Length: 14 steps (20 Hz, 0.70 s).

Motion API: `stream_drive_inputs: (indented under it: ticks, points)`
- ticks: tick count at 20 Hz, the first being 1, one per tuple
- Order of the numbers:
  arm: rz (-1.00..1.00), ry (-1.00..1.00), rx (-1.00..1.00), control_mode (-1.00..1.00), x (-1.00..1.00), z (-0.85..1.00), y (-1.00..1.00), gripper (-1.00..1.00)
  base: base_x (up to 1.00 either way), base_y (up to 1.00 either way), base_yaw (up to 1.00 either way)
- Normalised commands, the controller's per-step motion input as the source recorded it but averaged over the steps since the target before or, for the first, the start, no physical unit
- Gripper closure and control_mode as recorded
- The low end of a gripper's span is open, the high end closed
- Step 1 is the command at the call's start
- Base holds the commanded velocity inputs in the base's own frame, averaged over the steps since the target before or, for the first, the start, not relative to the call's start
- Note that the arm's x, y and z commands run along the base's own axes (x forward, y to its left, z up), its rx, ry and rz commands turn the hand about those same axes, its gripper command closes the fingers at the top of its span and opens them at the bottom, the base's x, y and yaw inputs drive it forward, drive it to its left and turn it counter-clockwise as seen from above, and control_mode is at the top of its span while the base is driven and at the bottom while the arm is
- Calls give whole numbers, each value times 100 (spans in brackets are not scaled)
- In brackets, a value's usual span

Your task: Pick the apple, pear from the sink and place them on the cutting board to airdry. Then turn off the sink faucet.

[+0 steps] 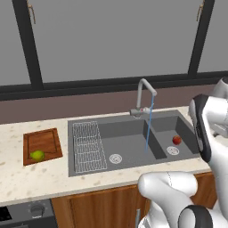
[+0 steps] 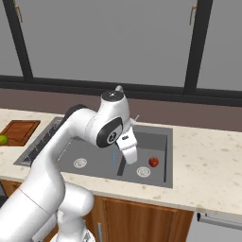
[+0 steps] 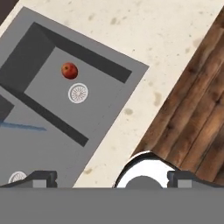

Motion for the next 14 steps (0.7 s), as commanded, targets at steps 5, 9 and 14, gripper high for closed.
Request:
stream_drive_inputs:
  ticks: [5, 9, 14]
  points:
    - [-8, 5, 4, -100, 34, -28, 0, -100, 0, 0, 0]
    - [-7, 2, 1, -100, 29, -21, -7, -100, 0, 0, 0]
    - [-6, 0, 2, -100, 27, -25, -22, -100, 0, 0, 0]
